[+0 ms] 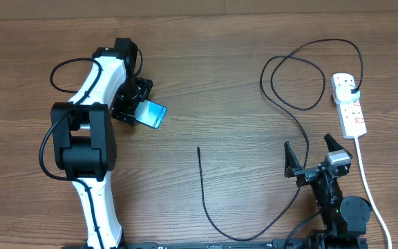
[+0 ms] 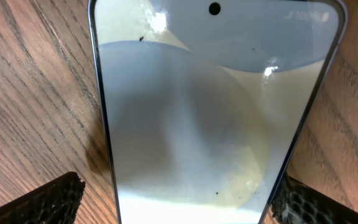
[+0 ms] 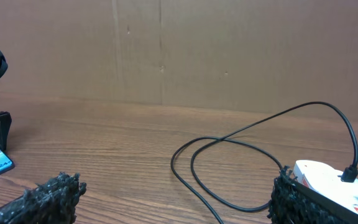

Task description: Plug charger to phone and switch on socket

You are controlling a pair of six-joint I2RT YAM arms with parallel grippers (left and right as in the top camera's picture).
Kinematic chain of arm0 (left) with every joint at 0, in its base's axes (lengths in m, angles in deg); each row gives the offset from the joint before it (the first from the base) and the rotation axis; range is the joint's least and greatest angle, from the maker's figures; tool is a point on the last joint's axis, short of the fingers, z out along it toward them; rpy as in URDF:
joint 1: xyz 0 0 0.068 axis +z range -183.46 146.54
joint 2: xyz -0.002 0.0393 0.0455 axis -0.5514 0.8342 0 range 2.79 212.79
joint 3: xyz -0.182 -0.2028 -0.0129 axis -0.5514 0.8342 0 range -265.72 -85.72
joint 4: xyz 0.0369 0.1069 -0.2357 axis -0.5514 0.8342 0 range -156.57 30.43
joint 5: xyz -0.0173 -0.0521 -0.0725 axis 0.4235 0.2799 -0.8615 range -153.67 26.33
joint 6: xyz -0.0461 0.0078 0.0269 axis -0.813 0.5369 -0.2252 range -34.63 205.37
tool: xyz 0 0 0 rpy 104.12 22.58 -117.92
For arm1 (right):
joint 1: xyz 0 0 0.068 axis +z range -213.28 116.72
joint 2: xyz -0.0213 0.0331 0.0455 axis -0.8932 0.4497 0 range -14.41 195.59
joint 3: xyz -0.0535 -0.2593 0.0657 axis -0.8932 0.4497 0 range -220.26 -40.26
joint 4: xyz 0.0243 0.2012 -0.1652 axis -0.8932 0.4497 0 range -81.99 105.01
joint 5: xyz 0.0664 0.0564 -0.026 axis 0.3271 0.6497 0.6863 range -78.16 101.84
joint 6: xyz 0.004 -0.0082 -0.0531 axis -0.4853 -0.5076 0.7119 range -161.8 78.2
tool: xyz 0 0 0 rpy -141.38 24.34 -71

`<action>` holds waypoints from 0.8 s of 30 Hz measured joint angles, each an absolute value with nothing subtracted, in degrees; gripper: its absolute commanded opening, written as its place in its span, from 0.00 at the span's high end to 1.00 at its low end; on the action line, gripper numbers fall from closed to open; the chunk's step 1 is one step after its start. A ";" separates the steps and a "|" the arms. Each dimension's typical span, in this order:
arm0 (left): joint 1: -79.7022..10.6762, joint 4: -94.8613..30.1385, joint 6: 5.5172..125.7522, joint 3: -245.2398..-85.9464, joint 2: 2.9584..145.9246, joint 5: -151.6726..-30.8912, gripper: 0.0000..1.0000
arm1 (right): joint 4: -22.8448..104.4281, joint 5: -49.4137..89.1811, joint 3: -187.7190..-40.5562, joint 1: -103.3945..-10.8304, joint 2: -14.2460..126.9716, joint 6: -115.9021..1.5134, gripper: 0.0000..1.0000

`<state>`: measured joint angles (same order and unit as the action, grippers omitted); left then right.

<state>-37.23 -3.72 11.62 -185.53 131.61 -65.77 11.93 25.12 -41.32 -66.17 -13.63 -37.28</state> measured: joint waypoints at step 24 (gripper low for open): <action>-37.23 -4.88 11.62 -184.65 131.63 -65.77 0.00 | 11.93 25.10 -41.32 -66.17 -13.63 -37.28 0.00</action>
<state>-37.23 -4.88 11.62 -184.65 131.63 -65.77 11.93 25.10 -41.32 -66.17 -13.63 -37.28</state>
